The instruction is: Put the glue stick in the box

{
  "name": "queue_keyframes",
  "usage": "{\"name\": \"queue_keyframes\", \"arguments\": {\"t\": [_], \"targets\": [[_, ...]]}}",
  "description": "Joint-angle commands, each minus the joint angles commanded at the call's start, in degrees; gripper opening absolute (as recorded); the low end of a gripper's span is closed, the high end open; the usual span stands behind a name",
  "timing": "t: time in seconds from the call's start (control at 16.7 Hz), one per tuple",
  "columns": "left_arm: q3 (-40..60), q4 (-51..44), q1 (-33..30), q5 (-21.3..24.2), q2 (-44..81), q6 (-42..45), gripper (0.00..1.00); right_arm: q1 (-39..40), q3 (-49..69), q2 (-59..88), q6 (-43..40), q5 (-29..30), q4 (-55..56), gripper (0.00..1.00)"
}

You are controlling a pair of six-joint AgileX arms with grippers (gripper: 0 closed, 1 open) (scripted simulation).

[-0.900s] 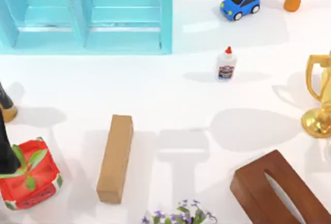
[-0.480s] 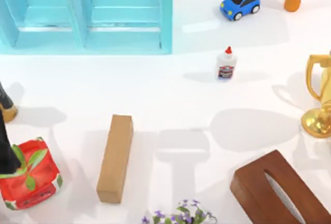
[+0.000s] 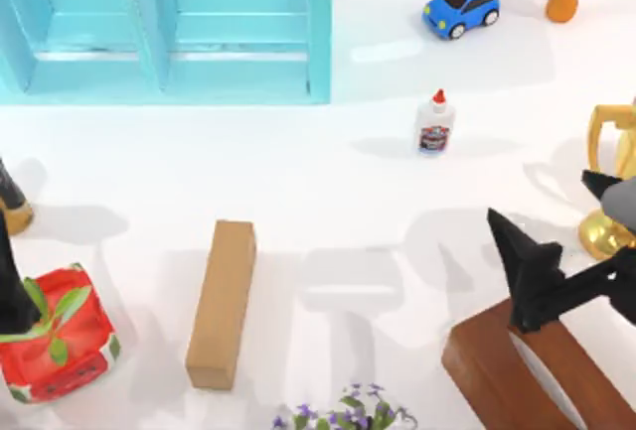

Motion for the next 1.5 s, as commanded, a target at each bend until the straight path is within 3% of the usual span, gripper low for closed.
{"name": "queue_keyframes", "arguments": {"t": [0.42,0.78,1.08,1.5], "targets": [[0.0,0.0,0.0,0.0,0.0,0.0,1.0,11.53,12.99,38.13,4.86,12.77,17.29,1.0],[0.0,0.0,0.0,0.0,0.0,0.0,1.0,10.47,22.48,60.68,6.41,25.8,28.89,1.0],[0.0,0.0,0.0,0.0,0.0,0.0,1.0,6.65,26.73,70.28,6.72,33.73,34.17,1.0],[0.0,0.0,0.0,0.0,0.0,0.0,1.0,6.32,26.81,70.94,6.7,34.39,34.64,1.0]]}}
